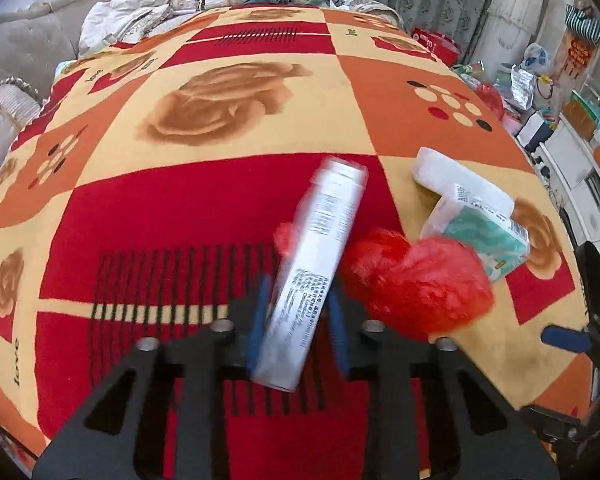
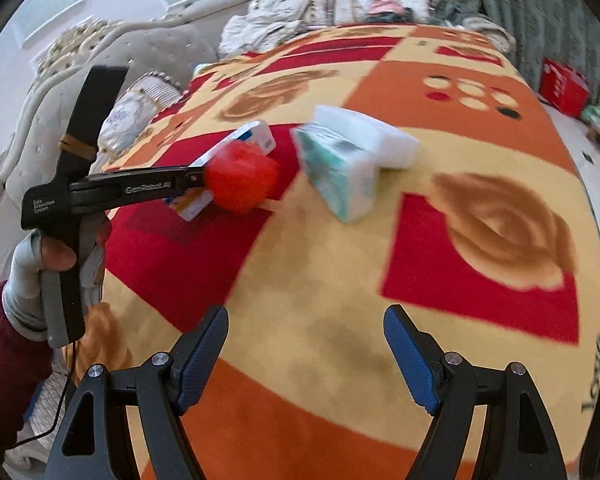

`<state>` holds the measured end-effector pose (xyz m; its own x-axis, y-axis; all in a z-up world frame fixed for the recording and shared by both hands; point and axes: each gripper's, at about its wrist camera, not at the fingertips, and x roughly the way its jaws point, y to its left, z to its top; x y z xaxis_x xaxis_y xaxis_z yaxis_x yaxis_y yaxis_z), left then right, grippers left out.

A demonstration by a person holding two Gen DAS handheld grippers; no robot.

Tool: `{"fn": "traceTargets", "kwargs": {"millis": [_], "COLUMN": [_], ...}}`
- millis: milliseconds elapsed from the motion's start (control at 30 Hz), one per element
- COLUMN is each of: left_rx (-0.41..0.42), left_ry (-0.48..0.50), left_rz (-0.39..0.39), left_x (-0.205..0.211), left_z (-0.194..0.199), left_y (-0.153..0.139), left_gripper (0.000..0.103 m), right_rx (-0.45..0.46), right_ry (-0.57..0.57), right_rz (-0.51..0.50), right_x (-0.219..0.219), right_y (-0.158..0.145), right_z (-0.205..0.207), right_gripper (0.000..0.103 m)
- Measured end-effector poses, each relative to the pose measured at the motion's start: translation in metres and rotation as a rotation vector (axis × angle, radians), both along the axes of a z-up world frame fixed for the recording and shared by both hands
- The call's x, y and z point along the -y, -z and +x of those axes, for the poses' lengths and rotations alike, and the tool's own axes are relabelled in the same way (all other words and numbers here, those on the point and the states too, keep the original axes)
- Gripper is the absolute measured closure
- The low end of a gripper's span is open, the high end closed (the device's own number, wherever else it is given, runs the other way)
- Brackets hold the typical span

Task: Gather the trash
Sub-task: 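Grasp the white medicine box with the left tool while the right tool grasps the red plastic bag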

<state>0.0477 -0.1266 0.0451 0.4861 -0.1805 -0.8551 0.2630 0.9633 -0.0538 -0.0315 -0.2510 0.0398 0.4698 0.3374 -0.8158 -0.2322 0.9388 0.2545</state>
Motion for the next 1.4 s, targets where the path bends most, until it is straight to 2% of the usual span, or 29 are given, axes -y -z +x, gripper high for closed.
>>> {"fn": "traceTargets", "kwargs": {"millis": [167,367,500,600,633,667,867,1100,1400], "left_rx": [0.012,0.017,0.006,0.002,0.004,0.006,0.004,0.013,0.012], "left_ry": [-0.063,-0.093,-0.111,-0.124,-0.126,-0.126,-0.101,-0.074,-0.034], "left_rz": [-0.052,-0.104,-0.126,-0.146,-0.150,-0.152,-0.168,-0.178,-0.169], "left_x": [-0.034,-0.065,-0.075,-0.079,-0.079,-0.078,-0.065,-0.046,-0.011], "left_z": [-0.013,-0.037,-0.046,-0.050,-0.051,-0.052,-0.059,-0.073,-0.093], "left_y": [-0.012,-0.023,-0.021,-0.019,-0.019,-0.019,-0.018,-0.024,-0.026], "left_gripper": [0.081,0.081,0.081,0.081,0.081,0.081,0.081,0.081,0.081], "right_rx": [0.010,0.051,0.083,0.066,0.058,0.054,0.093,0.135,0.123], "right_ry": [-0.027,-0.062,-0.050,-0.041,-0.042,-0.046,-0.070,-0.052,0.000], "right_rz": [0.037,0.028,0.013,0.012,0.011,0.013,0.001,0.018,0.029], "right_x": [-0.024,-0.061,-0.076,-0.084,-0.086,-0.087,-0.082,-0.057,-0.018], "right_y": [0.001,-0.001,-0.002,0.005,0.008,0.010,0.004,-0.018,-0.020], "right_z": [0.026,0.063,0.086,0.102,0.105,0.106,0.086,0.048,0.000], "right_gripper": [0.025,0.025,0.025,0.025,0.033,0.054,0.068,0.068,0.068]}}
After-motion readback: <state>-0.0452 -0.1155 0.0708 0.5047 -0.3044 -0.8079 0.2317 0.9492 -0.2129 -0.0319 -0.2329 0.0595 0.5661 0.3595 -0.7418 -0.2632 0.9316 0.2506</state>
